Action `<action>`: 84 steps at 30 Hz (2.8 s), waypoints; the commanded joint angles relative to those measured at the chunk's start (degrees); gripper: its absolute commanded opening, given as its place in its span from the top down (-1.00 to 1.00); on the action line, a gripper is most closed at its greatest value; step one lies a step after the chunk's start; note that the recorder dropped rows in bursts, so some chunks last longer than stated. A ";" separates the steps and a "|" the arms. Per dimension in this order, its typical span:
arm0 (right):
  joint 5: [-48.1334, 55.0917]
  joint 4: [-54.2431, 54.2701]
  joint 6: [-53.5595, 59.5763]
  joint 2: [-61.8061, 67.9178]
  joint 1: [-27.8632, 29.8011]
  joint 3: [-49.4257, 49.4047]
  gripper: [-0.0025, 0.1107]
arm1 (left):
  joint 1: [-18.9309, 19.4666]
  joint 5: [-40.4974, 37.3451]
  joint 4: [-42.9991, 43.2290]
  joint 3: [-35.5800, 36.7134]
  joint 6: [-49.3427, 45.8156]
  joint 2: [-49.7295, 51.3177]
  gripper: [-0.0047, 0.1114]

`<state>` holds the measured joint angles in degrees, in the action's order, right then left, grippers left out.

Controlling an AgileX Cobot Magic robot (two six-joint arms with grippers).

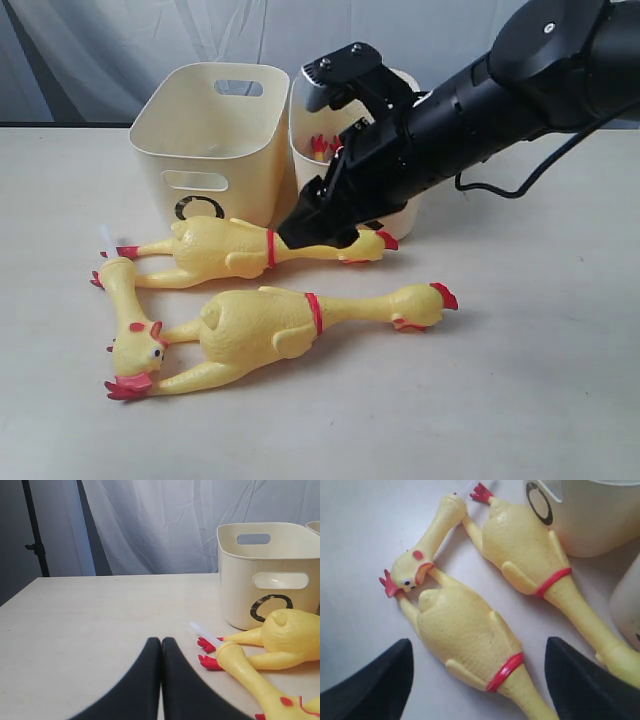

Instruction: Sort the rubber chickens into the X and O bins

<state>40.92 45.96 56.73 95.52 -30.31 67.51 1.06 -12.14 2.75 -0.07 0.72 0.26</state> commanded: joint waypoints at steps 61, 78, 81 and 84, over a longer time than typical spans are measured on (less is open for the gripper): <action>8.82 -17.43 -28.88 -21.61 0.27 -8.53 0.96 | -0.10 -4.92 -39.63 -17.76 -5.34 17.18 0.92; 13.22 -20.23 -28.88 -34.14 0.27 -8.53 0.96 | -0.10 -17.89 -50.67 -34.53 -31.48 59.97 0.26; 13.30 -20.23 -28.88 -35.09 0.27 -8.53 0.96 | -0.10 -18.64 -49.80 -36.28 -31.48 65.43 0.06; 13.53 -20.23 -28.88 -35.74 0.27 -8.53 0.96 | -0.10 -19.26 -49.44 -37.64 -31.48 71.14 -0.03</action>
<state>54.23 25.93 27.77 60.73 -30.31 59.17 1.06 -30.72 -46.91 -36.30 -30.42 66.68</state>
